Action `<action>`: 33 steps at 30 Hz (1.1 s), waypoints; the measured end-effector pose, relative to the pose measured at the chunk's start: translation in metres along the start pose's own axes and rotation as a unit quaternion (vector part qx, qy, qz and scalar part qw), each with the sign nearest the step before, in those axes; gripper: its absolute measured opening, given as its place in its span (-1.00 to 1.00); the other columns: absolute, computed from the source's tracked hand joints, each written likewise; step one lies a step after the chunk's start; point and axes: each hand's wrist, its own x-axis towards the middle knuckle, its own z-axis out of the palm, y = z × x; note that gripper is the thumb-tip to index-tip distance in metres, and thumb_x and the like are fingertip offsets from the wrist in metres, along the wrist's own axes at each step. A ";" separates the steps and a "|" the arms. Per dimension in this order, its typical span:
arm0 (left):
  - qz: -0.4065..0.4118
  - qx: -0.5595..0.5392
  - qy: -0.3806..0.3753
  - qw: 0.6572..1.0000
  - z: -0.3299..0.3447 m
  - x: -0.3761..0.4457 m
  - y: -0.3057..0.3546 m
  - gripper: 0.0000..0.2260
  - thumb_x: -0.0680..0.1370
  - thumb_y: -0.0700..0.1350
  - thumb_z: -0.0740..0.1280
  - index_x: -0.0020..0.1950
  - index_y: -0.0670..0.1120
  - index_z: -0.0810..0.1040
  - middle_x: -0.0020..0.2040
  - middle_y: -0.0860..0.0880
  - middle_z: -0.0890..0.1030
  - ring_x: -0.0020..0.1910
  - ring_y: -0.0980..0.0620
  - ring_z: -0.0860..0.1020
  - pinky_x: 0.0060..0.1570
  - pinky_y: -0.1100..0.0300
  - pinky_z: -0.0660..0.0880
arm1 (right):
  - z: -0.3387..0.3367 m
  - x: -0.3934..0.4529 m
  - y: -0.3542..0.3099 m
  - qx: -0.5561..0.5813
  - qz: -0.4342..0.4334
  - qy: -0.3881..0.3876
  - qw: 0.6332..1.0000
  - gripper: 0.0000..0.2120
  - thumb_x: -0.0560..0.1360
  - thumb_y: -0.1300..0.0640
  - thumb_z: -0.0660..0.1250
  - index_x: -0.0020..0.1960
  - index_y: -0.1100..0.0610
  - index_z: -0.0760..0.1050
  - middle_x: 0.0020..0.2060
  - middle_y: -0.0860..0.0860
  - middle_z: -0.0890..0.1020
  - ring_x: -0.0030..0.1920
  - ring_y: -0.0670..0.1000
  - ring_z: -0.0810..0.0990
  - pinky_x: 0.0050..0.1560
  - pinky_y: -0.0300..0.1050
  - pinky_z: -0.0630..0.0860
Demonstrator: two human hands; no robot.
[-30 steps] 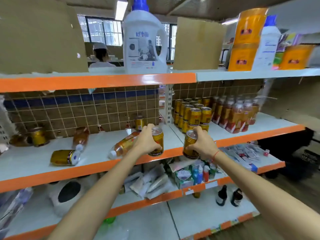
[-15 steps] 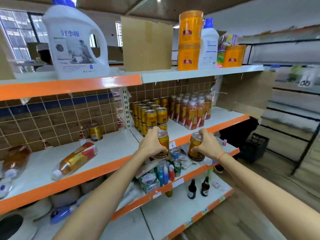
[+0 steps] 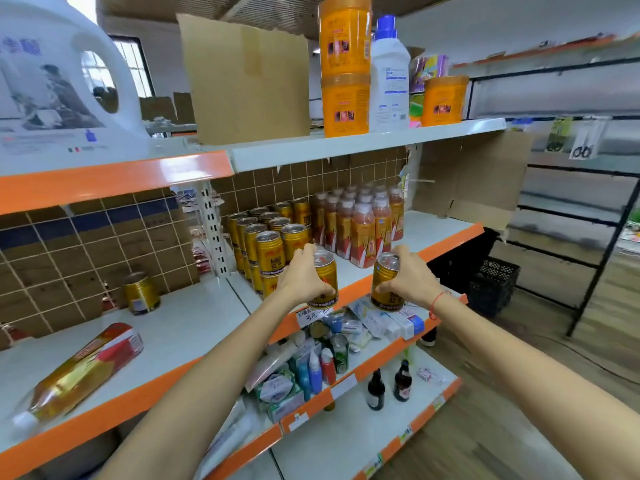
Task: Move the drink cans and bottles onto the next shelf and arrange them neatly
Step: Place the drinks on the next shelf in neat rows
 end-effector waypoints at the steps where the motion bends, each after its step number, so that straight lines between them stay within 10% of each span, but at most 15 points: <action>1: -0.004 0.000 0.000 1.000 0.004 0.007 0.002 -0.19 0.27 0.01 0.59 0.38 -0.06 0.22 0.31 -0.08 0.36 0.21 -0.13 0.45 0.10 -0.10 0.51 | 0.001 0.008 0.004 0.001 -0.001 -0.004 1.000 -0.23 0.24 0.02 0.56 0.31 0.13 0.24 0.13 0.17 0.44 0.08 0.18 0.48 0.03 0.10 0.53; 33: -0.167 0.089 0.065 0.980 0.111 0.146 -0.007 -0.21 0.30 -0.03 0.57 0.39 -0.08 0.20 0.30 -0.13 0.35 0.21 -0.16 0.47 0.09 -0.04 0.50 | 0.074 0.206 0.056 -0.006 -0.213 -0.159 0.964 -0.29 0.28 0.06 0.55 0.28 0.15 0.24 0.16 0.17 0.41 0.12 0.21 0.47 0.04 0.03 0.47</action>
